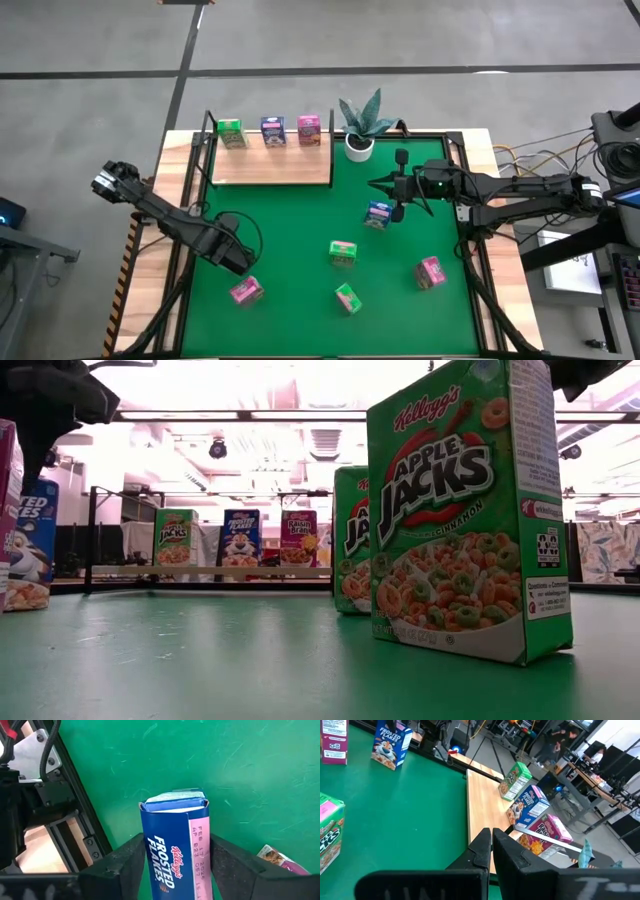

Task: Stack cereal on shelf
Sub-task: Put the left blue cereal box on the shelf aligned with the other blue cereal box

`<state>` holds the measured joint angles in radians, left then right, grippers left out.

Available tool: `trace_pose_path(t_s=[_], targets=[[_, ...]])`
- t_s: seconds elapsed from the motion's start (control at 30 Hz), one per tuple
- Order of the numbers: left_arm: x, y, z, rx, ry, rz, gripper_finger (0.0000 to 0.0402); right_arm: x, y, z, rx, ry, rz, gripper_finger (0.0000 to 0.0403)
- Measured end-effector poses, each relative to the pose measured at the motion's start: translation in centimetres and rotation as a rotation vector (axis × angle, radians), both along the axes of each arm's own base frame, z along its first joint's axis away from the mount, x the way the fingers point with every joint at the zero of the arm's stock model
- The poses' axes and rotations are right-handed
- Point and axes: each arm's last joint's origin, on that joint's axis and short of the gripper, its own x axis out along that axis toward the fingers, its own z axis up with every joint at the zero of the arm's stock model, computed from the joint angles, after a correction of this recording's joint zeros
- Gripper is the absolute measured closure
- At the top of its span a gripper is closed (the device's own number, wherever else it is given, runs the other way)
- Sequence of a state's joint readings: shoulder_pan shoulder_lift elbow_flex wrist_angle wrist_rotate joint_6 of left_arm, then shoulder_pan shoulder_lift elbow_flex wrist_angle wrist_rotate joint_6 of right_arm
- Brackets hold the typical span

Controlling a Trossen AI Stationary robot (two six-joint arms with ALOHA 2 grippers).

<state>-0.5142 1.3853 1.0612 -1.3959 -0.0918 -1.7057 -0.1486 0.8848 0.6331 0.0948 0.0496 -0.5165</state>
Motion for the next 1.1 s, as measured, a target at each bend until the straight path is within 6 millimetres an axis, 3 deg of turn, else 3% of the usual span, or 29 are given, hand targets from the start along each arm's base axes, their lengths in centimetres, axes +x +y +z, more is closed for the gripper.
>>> trace_pose_path(t_s=[0.27,0.4,0.53,0.8,0.97,1.1], targets=[[0.0,0.0,0.0,0.001,0.003,-0.028,0.0269,0.0,0.0,0.0,0.01,0.001,-0.003,0.0394],[0.5,-0.2,1.0,-0.014,-0.033,-0.056,0.0282,0.0,0.0,0.0,0.021,-0.002,-0.005,0.0394],[1.4,-0.2,3.5,0.058,-0.153,-0.178,0.0284,0.0,0.0,0.0,0.025,-0.002,-0.007,0.0394],[3.9,1.3,10.5,0.383,-0.354,-0.54,0.0284,0.0,0.0,0.0,0.035,0.0,-0.009,0.0394],[5.5,3.7,13.7,0.517,-0.316,-0.719,0.0284,0.0,0.0,-0.1,0.071,0.006,-0.018,0.0394],[6.5,6.5,15.0,0.581,-0.217,-0.836,0.0284,-0.1,0.0,-0.4,0.077,0.032,-0.019,0.0394]])
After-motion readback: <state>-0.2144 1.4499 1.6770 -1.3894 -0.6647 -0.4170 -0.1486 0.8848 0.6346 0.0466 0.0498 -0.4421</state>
